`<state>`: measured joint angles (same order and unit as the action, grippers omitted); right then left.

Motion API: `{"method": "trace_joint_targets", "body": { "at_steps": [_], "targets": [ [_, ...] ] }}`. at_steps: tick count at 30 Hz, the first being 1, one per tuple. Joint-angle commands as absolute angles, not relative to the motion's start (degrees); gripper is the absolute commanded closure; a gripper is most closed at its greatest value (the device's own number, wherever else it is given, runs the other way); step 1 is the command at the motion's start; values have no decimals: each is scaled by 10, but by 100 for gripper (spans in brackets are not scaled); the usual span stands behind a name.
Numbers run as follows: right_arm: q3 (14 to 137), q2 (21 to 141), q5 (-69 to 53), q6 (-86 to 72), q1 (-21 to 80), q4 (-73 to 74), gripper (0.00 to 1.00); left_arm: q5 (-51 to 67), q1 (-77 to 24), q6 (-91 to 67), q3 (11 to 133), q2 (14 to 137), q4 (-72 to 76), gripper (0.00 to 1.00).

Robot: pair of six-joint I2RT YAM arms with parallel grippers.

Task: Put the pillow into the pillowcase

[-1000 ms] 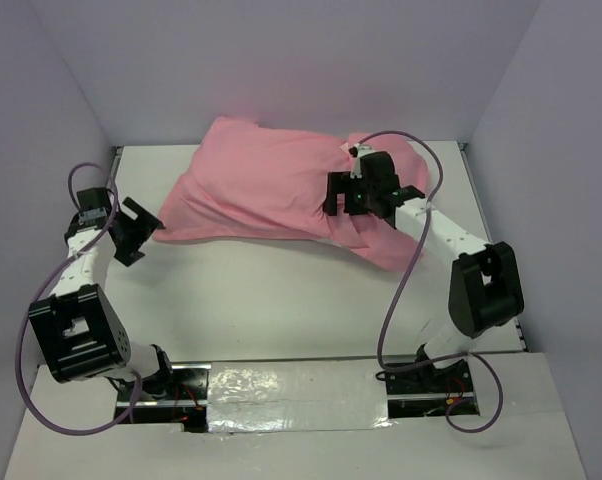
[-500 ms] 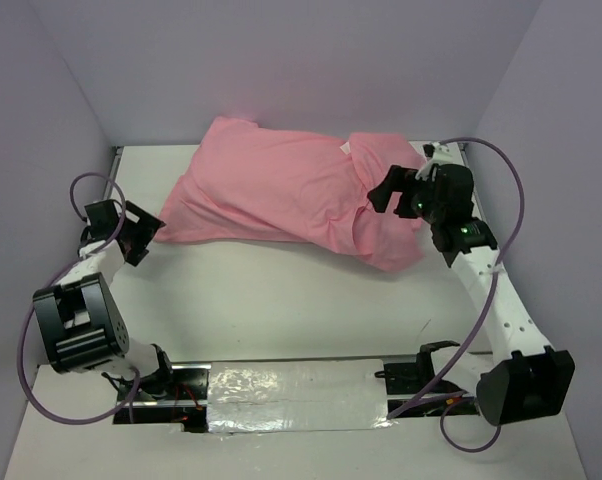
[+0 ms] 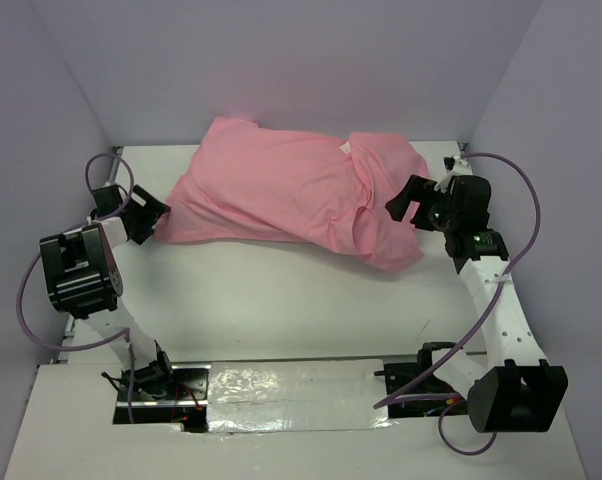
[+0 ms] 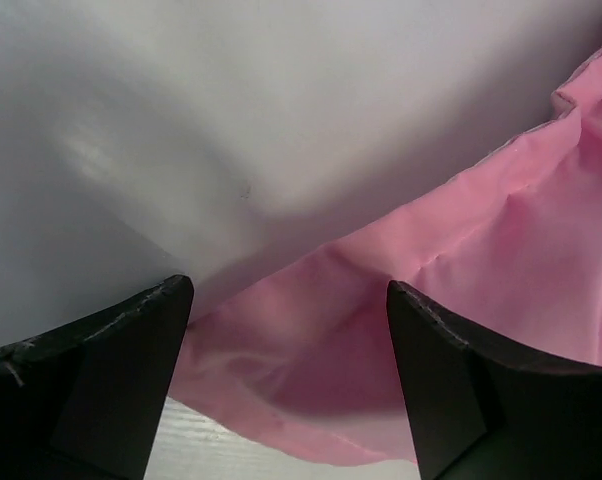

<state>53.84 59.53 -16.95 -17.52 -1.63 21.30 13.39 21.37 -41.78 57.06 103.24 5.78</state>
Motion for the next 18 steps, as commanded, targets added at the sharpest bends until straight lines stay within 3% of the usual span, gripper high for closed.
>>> {"method": "trace_joint_targets", "body": {
  "at_steps": [1,3,5,8,9,18],
  "targets": [
    [538,579,-177,-170,-29,212,0,195,204,-399,560,1074,91,9],
    [538,579,-178,-166,-37,217,0,212,190,-391,553,1082,106,14],
    [536,577,-172,-164,-47,220,0,204,178,-368,554,1079,97,25],
    [530,577,-173,-165,-64,232,0,224,175,-366,537,1064,117,66],
    [528,577,-173,-166,-68,235,0,232,179,-368,533,1059,116,100],
    [449,581,-91,-139,-75,298,0,193,185,-348,545,931,25,100]
  ]
}}
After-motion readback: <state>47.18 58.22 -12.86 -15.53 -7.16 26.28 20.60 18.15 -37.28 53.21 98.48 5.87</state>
